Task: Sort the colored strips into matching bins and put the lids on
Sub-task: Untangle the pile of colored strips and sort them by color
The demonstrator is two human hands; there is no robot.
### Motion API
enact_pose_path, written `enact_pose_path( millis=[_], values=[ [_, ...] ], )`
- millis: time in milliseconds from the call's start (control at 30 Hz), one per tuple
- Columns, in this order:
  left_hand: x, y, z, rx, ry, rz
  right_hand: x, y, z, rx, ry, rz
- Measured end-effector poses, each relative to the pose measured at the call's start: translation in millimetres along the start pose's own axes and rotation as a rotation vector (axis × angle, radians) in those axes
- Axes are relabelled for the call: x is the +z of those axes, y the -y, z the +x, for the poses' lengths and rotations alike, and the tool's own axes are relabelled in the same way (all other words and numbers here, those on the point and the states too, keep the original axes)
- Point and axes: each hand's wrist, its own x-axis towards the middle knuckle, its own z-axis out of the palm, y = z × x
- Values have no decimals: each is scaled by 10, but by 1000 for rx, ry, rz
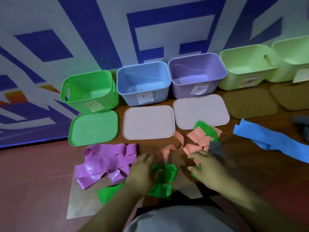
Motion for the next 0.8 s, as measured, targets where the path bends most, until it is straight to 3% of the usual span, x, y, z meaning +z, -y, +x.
enact_pose_path(
  millis=[500, 700, 800],
  values=[
    [123, -1012, 1524, 128, 108, -10, -790, -908, 681, 159, -73, 112],
    [241, -1195, 2158, 179, 175, 48, -782, -1095, 901, 258, -1, 229],
    [296, -1275, 2356, 197, 240, 97, -746, -1137, 912, 249, -67, 235]
  ],
)
